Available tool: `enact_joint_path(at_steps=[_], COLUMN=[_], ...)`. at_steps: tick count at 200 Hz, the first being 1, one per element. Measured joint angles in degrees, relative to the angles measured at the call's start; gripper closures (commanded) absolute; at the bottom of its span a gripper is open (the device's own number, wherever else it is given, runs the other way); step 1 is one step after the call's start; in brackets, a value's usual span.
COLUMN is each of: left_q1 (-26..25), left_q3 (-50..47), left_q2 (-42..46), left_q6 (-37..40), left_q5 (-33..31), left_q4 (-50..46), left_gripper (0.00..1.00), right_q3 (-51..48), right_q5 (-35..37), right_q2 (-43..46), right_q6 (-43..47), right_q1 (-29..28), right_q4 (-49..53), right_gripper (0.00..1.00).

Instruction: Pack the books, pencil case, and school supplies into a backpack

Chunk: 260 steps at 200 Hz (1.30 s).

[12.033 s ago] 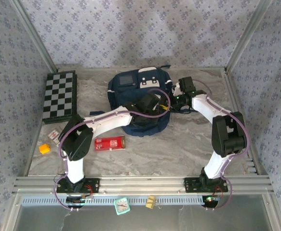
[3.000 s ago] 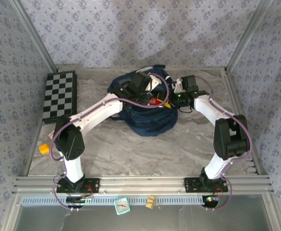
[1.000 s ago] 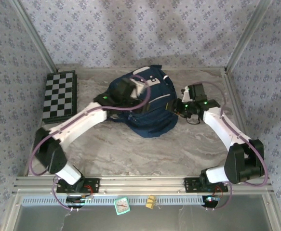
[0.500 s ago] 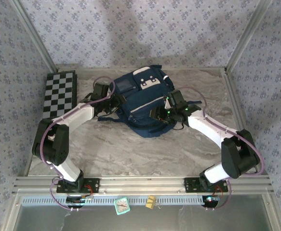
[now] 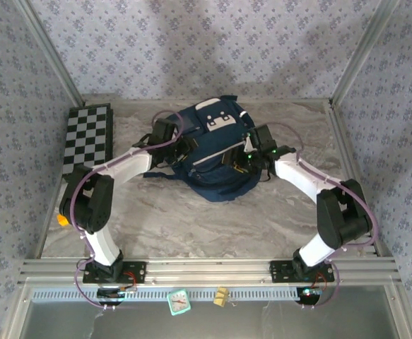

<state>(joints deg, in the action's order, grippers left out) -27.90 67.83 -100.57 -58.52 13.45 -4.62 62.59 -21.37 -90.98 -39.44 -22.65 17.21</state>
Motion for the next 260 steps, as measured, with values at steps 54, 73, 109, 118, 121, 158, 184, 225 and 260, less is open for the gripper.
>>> enact_joint_path(at_steps=[54, 73, 109, 118, 121, 158, 184, 225, 260], left_q1=[-5.7, -7.4, -9.8, -10.3, -10.4, -11.1, -11.1, -11.1, -11.1], left_q3=[2.1, 2.9, 3.0, 3.0, 3.0, 3.2, 3.1, 2.2, 0.5], left_q2=[-1.7, -1.8, -1.9, -1.9, -1.9, -1.9, -1.9, -1.9, -1.9], left_q6=[-7.5, -10.0, -14.2, -15.0, -15.1, -17.2, -18.5, -20.5, -23.0], left_q5=[-7.0, -9.6, -12.5, -12.9, -13.1, -13.7, -13.7, -13.5, -12.9], left_q4=[1.2, 0.8, 0.9, 1.0, 1.0, 0.9, 1.0, 2.0, 4.9], left_gripper=[1.0, 1.0, 1.0, 1.0, 1.0, 1.0, 1.0, 1.0, 1.0], right_q3=[6.9, 5.6, 0.5, -0.1, -0.2, -0.3, 1.2, 3.3, 5.4], right_q5=[0.0, 3.1, 12.1, 15.0, 16.1, 24.3, 27.3, 32.5, 36.6], right_q2=[-2.2, 0.3, 9.0, 10.3, 10.6, 10.0, 5.0, -1.6, -3.7], right_q6=[6.6, 8.5, 8.8, 8.2, 7.8, 3.3, 0.6, -4.2, -7.3], right_q1=[7.6, 7.9, 2.7, -0.4, -1.4, -13.1, -17.5, -20.4, -20.4], right_q4=[6.2, 8.7, 14.1, 15.1, 15.4, 15.2, 12.4, 8.4, 7.9], right_gripper=[0.44, 0.41, 0.39, 0.38, 0.38, 0.33, 0.32, 0.32, 0.36])
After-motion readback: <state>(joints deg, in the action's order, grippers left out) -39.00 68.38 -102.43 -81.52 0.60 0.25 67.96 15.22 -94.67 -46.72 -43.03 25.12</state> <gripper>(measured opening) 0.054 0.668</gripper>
